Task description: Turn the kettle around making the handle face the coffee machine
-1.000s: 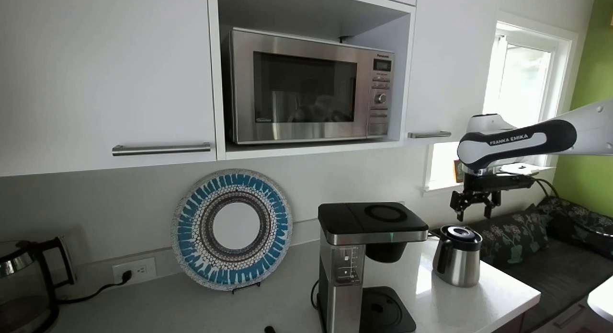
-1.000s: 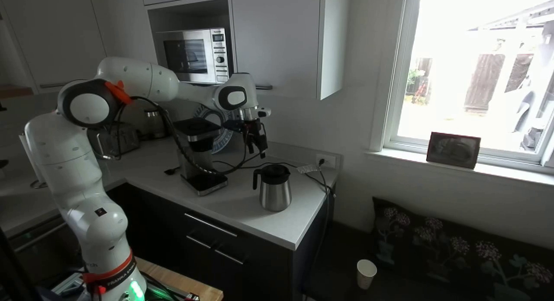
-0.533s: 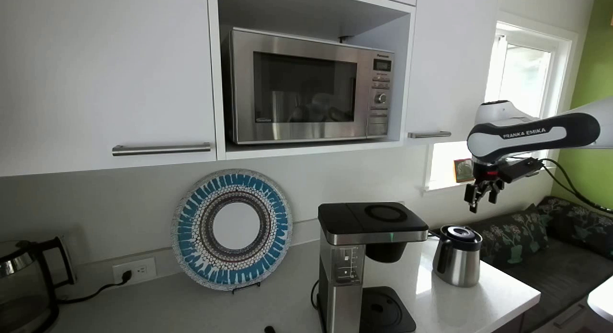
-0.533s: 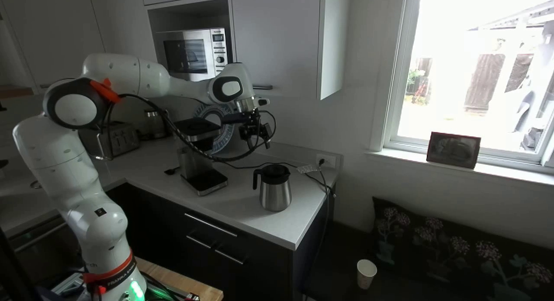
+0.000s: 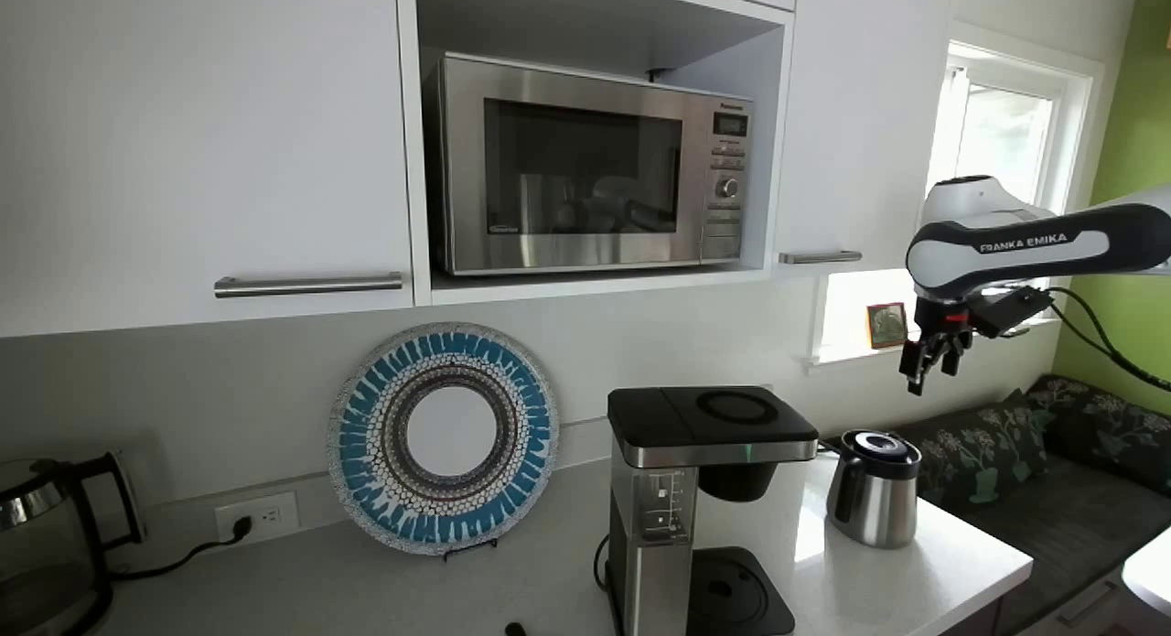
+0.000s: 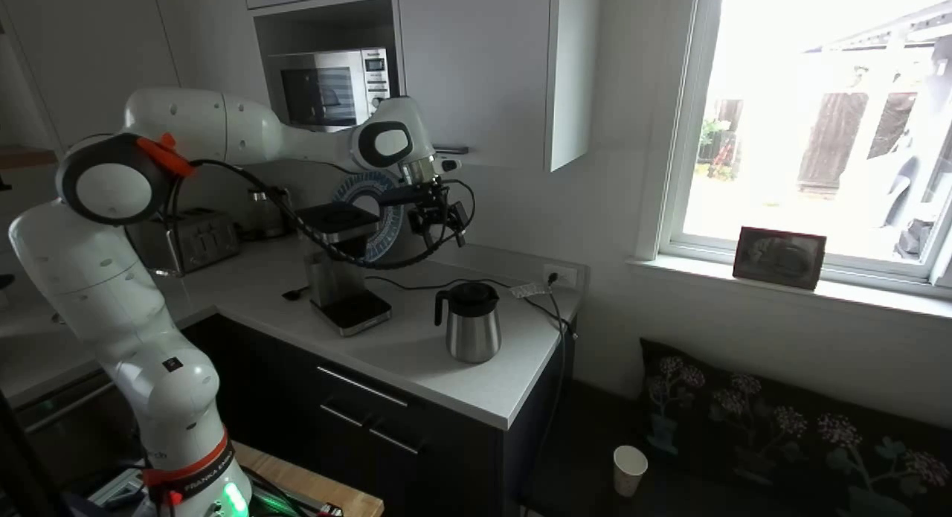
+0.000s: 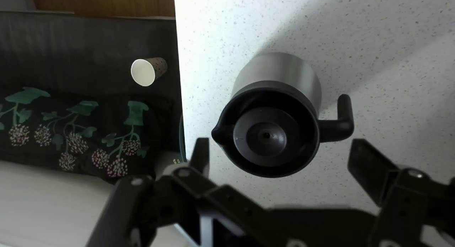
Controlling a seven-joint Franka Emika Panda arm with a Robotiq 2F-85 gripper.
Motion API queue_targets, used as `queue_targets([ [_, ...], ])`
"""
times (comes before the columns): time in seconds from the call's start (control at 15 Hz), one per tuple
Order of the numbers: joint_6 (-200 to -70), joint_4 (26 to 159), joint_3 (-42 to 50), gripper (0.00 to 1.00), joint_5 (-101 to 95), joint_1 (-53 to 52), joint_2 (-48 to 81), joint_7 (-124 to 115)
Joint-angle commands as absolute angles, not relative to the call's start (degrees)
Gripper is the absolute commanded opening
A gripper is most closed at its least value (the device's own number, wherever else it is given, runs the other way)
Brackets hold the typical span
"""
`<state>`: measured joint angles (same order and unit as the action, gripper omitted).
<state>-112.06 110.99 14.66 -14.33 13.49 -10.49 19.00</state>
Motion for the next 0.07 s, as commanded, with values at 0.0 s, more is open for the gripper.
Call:
queue_targets([
  [0.0,-111.86,110.79,14.90,1.00,-14.32,13.27,-10.42,19.01],
])
